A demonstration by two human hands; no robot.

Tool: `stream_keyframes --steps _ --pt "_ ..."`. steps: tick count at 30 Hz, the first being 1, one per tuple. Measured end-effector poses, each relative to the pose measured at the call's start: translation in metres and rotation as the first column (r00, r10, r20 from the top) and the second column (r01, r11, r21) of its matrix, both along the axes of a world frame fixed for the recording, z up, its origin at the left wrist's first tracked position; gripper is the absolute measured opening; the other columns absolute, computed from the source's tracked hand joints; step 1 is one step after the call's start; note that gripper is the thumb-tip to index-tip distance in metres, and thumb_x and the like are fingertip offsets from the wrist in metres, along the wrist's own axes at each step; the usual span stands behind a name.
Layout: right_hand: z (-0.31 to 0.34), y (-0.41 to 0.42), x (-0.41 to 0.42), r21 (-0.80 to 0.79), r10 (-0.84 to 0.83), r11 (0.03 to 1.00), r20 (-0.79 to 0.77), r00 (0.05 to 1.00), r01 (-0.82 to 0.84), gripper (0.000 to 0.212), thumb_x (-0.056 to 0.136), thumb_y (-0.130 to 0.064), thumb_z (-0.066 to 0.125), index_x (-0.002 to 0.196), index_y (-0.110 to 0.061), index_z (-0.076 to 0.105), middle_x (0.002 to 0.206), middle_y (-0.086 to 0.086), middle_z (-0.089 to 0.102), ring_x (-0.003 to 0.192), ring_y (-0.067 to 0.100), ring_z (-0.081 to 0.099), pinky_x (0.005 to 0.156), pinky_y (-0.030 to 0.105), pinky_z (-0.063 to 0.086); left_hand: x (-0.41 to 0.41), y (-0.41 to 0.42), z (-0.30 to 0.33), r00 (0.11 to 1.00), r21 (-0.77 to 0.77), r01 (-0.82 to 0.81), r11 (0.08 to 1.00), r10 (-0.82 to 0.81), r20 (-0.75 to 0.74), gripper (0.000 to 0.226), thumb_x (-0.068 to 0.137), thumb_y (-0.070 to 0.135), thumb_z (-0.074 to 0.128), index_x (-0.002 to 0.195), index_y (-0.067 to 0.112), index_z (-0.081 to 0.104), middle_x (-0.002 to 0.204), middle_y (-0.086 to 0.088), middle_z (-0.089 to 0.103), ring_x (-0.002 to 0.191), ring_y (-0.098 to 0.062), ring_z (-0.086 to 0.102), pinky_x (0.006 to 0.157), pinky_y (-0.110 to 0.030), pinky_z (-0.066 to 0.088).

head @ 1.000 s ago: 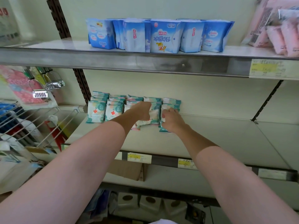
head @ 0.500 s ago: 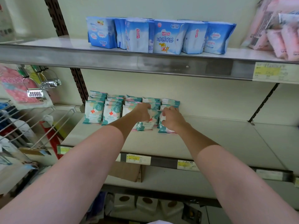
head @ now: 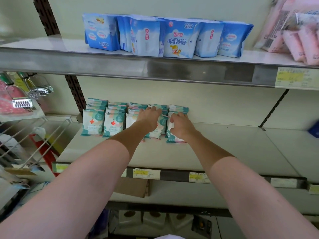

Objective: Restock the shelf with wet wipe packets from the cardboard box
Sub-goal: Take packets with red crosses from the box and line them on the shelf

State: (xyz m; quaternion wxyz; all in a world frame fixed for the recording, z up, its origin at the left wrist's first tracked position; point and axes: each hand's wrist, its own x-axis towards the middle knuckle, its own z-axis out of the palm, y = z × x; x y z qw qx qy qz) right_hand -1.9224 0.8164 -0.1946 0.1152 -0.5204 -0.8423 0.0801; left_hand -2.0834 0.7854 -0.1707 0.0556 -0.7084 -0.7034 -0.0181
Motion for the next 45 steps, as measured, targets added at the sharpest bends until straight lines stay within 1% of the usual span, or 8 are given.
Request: stream_keyframes --steps 5,9,13,19,24,35,41,45 --pt "-0.001 0.003 0.001 -0.008 -0.002 1.0 -0.021 1.0 0.002 0.038 0.083 -0.017 0.074 0.116 -0.015 0.055 0.124 0.008 0.049 0.117 0.028 0.046 0.091 0.038 0.045 -0.002 0.008 -0.005 0.978 -0.068 -0.023 0.997 0.036 0.207 0.056 0.088 0.012 0.07 0.137 0.014 0.043 0.125 -0.013 0.054 0.111 -0.031 0.056 0.086 -0.039 0.049" --pt "-0.003 0.005 0.0 0.001 -0.008 1.0 -0.036 0.999 0.009 0.036 0.084 -0.018 0.074 0.114 -0.014 0.054 0.123 0.009 0.049 0.116 0.028 0.046 0.091 0.037 0.044 0.0 0.01 -0.012 0.999 -0.044 0.002 0.999 0.0 0.049 0.055 0.09 0.015 0.065 0.138 0.008 0.04 0.134 -0.016 0.049 0.126 -0.034 0.043 0.105 -0.045 0.038" --pt "-0.007 0.006 -0.003 0.048 -0.041 0.998 -0.032 0.999 0.043 0.034 0.092 -0.02 0.067 0.121 -0.01 0.052 0.126 0.012 0.048 0.12 0.029 0.045 0.093 0.039 0.046 0.003 0.012 -0.011 0.998 0.04 0.058 0.998 -0.058 -0.008 0.069 0.084 0.01 0.069 0.143 0.013 0.034 0.138 -0.014 0.043 0.129 -0.034 0.038 0.109 -0.046 0.035" --pt "-0.005 0.008 0.003 -0.028 0.009 1.0 0.044 0.999 -0.008 0.072 0.074 -0.027 0.085 0.13 -0.008 0.045 0.132 0.013 0.042 0.123 0.03 0.041 0.099 0.04 0.044 0.006 0.011 -0.012 0.994 0.071 0.081 0.994 -0.075 -0.083 0.062 0.083 0.007 0.068 0.138 0.017 0.04 0.133 -0.013 0.043 0.124 -0.034 0.039 0.104 -0.045 0.036" --pt "-0.01 0.005 0.002 0.041 0.0 0.999 0.141 0.99 -0.006 0.084 0.075 -0.028 0.085 0.14 -0.011 0.036 0.137 0.013 0.038 0.126 0.029 0.039 0.098 0.038 0.044 0.01 0.01 -0.01 0.992 0.025 0.094 0.995 -0.092 -0.091 0.065 0.086 0.005 0.065 0.144 0.018 0.037 0.135 -0.014 0.041 0.128 -0.035 0.036 0.106 -0.046 0.035" --pt "-0.001 0.003 -0.001 0.037 0.013 0.999 0.189 0.982 -0.02 0.076 0.082 -0.026 0.079 0.142 -0.011 0.036 0.139 0.016 0.04 0.127 0.032 0.041 0.102 0.039 0.043 0.015 -0.013 0.0 0.995 0.052 0.032 0.998 -0.027 -0.098 0.051 0.085 0.006 0.061 0.134 0.013 0.051 0.129 -0.009 0.047 0.122 -0.027 0.043 0.104 -0.04 0.037" --pt "0.013 -0.012 -0.009 0.039 0.045 0.998 0.221 0.974 -0.055 0.062 0.089 -0.028 0.068 0.141 -0.01 0.039 0.138 0.016 0.045 0.127 0.034 0.043 0.1 0.043 0.042 0.005 -0.038 0.011 0.996 0.02 -0.067 0.998 0.068 -0.062 0.052 0.087 0.01 0.058 0.137 0.014 0.046 0.131 -0.01 0.051 0.123 -0.028 0.045 0.103 -0.042 0.039" --pt "0.016 -0.041 -0.027 0.023 0.058 0.998 0.186 0.981 -0.063 0.054 0.088 -0.027 0.068 0.133 -0.009 0.045 0.133 0.015 0.046 0.121 0.033 0.044 0.094 0.04 0.043 -0.007 -0.068 0.009 0.99 -0.019 -0.11 0.994 0.108 -0.093 0.035 0.087 0.013 0.056 0.122 0.016 0.054 0.121 -0.007 0.058 0.116 -0.027 0.049 0.098 -0.042 0.039"
